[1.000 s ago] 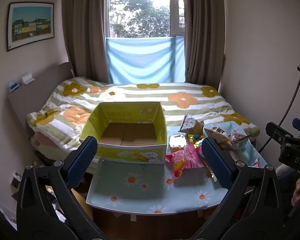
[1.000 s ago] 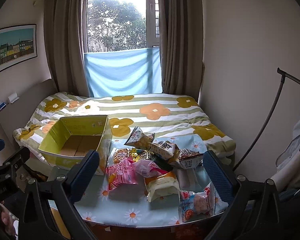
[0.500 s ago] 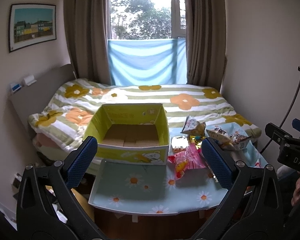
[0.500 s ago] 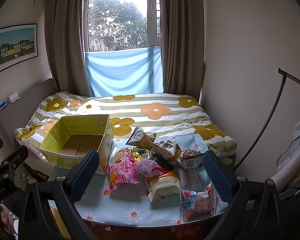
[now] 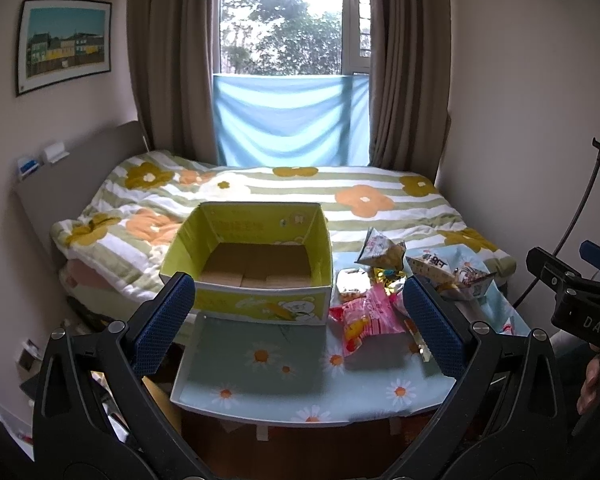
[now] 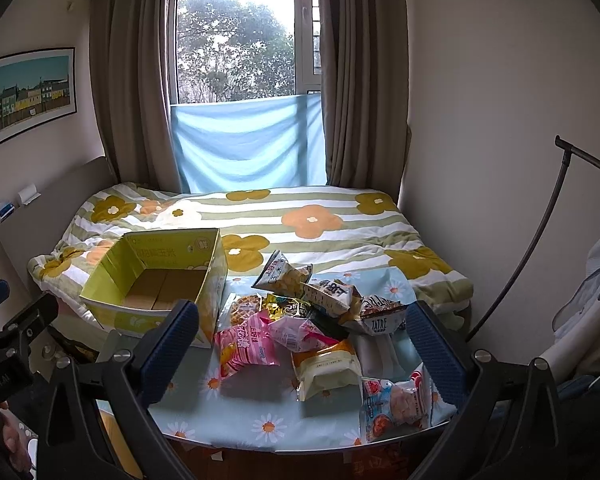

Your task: Organize snacks

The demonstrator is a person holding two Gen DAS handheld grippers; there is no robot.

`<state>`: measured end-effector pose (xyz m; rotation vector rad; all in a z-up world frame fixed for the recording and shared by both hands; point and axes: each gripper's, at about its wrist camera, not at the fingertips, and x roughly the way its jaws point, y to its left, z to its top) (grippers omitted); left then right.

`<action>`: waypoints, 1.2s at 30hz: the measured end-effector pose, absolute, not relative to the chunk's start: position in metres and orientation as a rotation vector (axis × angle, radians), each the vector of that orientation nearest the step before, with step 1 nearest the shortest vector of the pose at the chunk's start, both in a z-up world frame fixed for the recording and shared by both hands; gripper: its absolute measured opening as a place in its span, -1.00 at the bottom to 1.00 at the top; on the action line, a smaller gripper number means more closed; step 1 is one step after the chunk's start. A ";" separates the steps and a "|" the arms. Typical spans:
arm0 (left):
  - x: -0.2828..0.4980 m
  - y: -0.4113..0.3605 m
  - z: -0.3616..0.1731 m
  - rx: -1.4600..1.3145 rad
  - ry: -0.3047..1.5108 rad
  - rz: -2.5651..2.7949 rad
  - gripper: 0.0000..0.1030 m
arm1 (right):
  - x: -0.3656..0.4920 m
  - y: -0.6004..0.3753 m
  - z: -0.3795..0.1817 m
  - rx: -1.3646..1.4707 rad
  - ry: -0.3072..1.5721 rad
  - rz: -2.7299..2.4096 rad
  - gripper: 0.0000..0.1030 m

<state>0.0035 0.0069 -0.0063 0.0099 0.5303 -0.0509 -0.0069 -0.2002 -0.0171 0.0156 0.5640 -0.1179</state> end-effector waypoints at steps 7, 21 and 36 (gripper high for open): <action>0.002 0.008 -0.006 0.011 0.530 -0.050 1.00 | -0.007 -0.198 -0.017 0.015 0.565 -0.119 0.99; 0.001 0.008 -0.006 0.008 0.529 -0.051 1.00 | -0.007 -0.200 -0.017 0.018 0.564 -0.118 0.99; 0.004 0.005 -0.012 0.006 0.564 -0.079 1.00 | -0.008 -0.198 -0.019 0.026 0.579 -0.125 0.99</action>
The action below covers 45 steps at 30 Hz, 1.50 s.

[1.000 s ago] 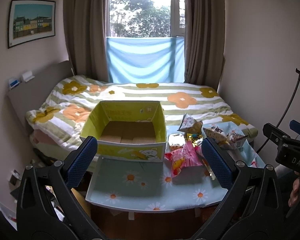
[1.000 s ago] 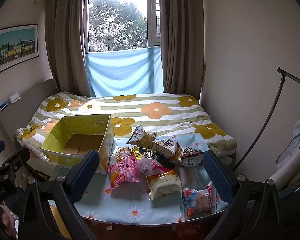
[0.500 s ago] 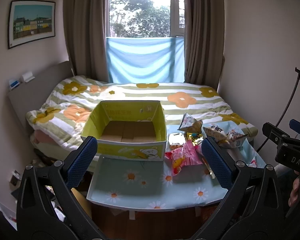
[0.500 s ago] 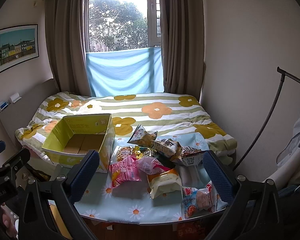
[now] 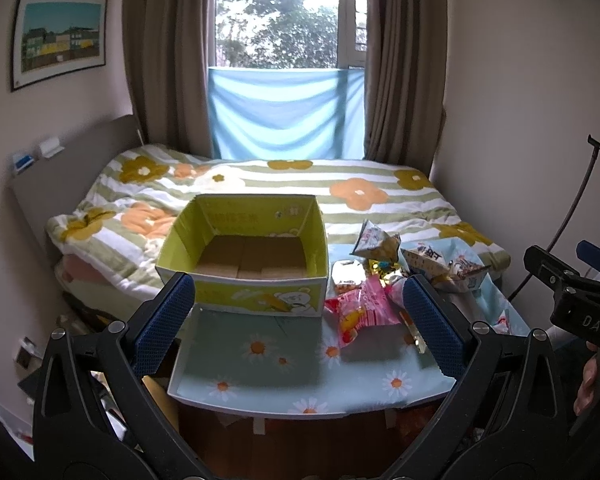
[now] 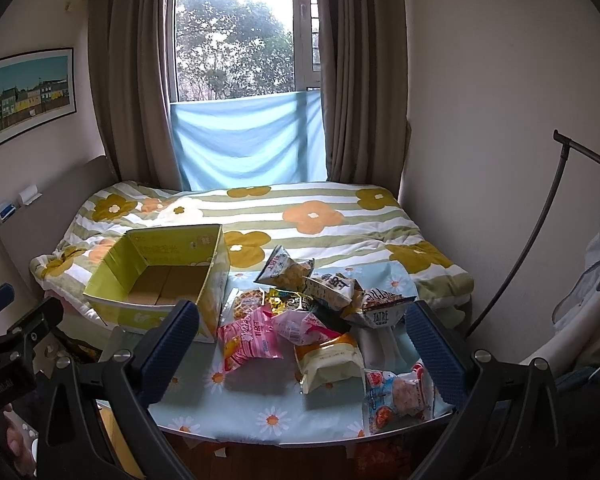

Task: Organize snacks
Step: 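Grasp the pink marshmallow bag with the left gripper while the right grasps the pink candy bag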

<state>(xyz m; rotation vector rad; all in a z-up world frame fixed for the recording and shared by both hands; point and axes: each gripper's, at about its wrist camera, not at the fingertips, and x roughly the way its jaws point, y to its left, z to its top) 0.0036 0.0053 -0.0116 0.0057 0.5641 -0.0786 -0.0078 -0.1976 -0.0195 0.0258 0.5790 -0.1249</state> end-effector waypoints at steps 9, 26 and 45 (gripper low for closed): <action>0.031 -0.006 -0.061 0.004 0.692 -0.182 1.00 | 0.002 -0.213 -0.052 0.060 0.668 -0.131 0.99; 0.127 -0.049 -0.161 -0.109 0.995 -0.203 0.99 | 0.085 -0.259 -0.148 -0.058 0.877 0.072 0.99; 0.237 -0.118 -0.287 -0.156 1.292 -0.069 0.99 | 0.185 -0.261 -0.252 -0.392 0.997 0.400 0.93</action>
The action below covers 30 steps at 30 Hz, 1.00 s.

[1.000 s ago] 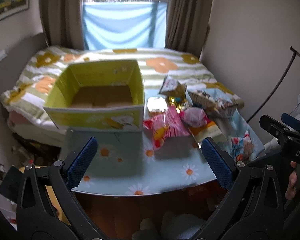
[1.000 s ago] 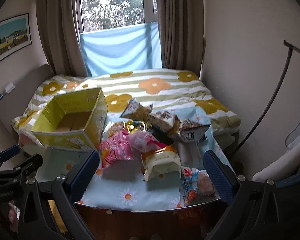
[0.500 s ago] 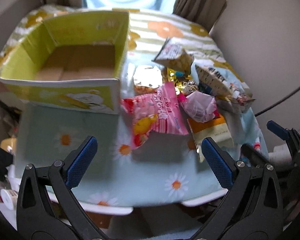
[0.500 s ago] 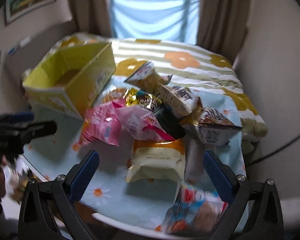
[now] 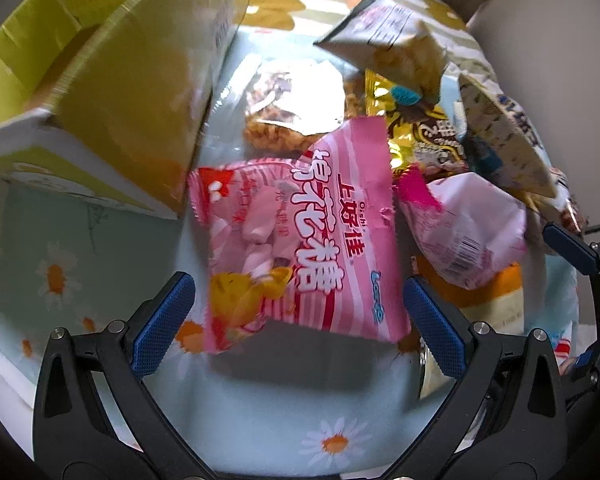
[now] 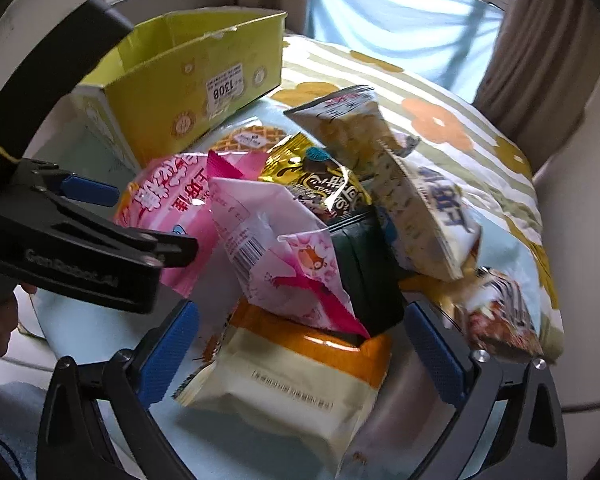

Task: Organize snacks
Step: 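Grasp the pink marshmallow bag with the left gripper while the right grasps the pink candy bag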

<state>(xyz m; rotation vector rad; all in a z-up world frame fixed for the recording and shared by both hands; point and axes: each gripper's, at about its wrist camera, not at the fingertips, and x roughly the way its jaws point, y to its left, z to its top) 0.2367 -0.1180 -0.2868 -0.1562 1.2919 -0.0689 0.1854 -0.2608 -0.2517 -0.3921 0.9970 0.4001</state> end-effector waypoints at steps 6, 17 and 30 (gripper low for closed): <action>0.249 -0.128 -0.301 -0.151 1.314 -0.055 0.99 | 0.194 -0.256 -0.265 -0.439 1.007 0.451 0.67; 0.263 -0.129 -0.312 -0.117 1.327 -0.032 0.72 | 0.208 -0.254 -0.271 -0.433 1.019 0.480 0.66; 0.232 -0.127 -0.301 -0.080 1.310 -0.029 0.44 | 0.219 -0.258 -0.275 -0.384 1.046 0.466 0.28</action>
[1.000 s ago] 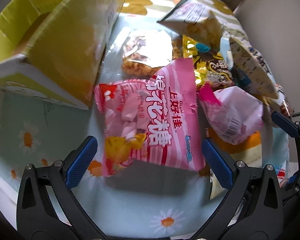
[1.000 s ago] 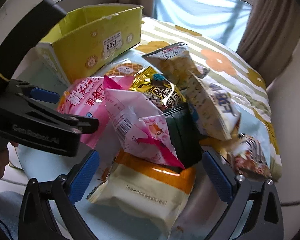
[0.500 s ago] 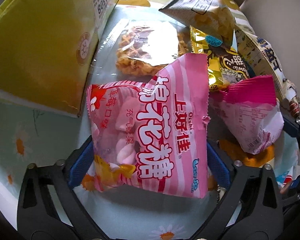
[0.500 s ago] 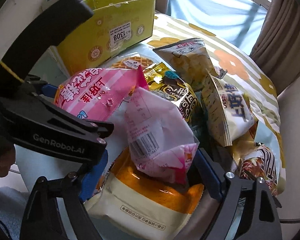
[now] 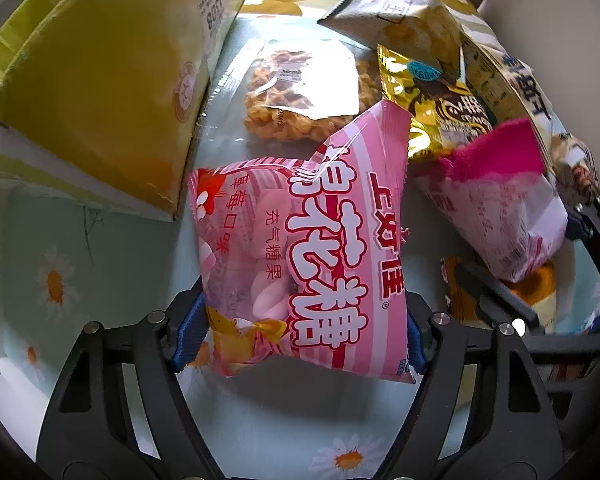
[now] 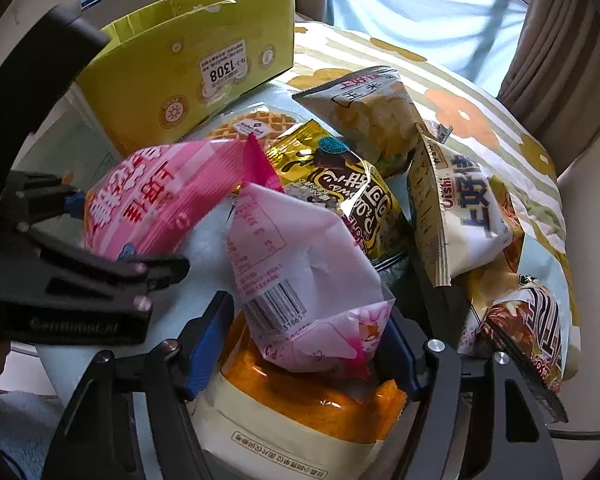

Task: Organize snacks
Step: 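Grasp the pink marshmallow bag with the left gripper while the right grasps the pink candy bag, then lift both pink bags and carry them over the yellow box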

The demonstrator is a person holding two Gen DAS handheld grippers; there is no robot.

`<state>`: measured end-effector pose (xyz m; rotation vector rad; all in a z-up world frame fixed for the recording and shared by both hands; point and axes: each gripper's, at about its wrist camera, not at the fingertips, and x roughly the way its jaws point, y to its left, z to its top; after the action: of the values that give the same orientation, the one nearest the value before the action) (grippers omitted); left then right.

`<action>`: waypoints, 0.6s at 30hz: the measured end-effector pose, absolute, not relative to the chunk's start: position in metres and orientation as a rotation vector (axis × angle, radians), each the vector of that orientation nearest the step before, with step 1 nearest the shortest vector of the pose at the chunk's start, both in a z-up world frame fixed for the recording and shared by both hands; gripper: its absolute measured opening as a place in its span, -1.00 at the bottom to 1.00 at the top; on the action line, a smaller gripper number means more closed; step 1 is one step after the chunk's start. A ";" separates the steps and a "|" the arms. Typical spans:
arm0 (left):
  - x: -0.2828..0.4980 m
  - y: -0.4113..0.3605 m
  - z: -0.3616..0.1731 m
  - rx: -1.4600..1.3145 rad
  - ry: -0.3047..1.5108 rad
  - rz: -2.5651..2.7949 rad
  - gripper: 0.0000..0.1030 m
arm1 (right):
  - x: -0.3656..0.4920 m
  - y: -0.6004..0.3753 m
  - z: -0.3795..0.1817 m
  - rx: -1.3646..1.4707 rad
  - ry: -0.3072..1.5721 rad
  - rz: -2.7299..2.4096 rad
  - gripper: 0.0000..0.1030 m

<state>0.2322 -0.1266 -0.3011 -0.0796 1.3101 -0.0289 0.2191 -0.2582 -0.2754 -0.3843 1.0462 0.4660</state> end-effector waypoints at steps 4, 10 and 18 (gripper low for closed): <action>0.232 -0.131 -0.296 -0.082 1.305 -0.028 0.43 | 0.219 -0.255 -0.279 -0.385 1.053 0.474 0.09; 0.227 -0.137 -0.291 -0.065 1.292 -0.035 0.43 | 0.219 -0.257 -0.278 -0.363 1.062 0.482 -0.14; 0.224 -0.141 -0.270 -0.036 1.248 -0.057 0.43 | 0.214 -0.263 -0.263 -0.301 1.051 0.489 -0.25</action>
<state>0.2238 -0.1405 -0.2697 -0.0362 1.2480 -0.0573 0.2135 -0.2632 -0.2634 -0.3015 1.0507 0.4890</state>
